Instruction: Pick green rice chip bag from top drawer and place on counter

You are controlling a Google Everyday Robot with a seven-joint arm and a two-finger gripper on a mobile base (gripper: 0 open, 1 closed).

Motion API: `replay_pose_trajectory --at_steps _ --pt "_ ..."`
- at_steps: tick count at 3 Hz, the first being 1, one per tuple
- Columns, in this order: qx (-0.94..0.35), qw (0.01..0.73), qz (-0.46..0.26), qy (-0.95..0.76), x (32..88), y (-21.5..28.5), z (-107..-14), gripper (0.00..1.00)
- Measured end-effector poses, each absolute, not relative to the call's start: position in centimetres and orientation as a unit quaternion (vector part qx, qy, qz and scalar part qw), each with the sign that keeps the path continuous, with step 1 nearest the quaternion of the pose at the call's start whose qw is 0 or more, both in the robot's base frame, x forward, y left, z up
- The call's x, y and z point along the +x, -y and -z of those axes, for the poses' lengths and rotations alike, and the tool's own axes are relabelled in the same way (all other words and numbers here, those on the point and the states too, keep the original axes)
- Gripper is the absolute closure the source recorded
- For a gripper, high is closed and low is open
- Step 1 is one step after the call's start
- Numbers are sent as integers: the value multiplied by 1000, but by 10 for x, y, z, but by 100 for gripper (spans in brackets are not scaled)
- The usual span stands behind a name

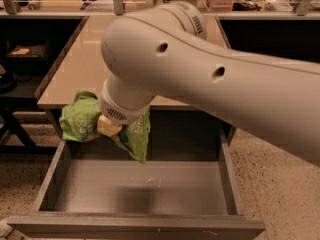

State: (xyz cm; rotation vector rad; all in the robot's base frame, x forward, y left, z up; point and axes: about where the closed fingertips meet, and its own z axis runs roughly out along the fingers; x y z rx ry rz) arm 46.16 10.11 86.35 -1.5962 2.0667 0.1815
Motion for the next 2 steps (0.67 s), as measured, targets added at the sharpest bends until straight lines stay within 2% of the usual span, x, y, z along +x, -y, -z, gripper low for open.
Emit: replay_pose_trajectory --at_steps 2 --pt "-614 282 -80 -733 479 -161 -913 100"
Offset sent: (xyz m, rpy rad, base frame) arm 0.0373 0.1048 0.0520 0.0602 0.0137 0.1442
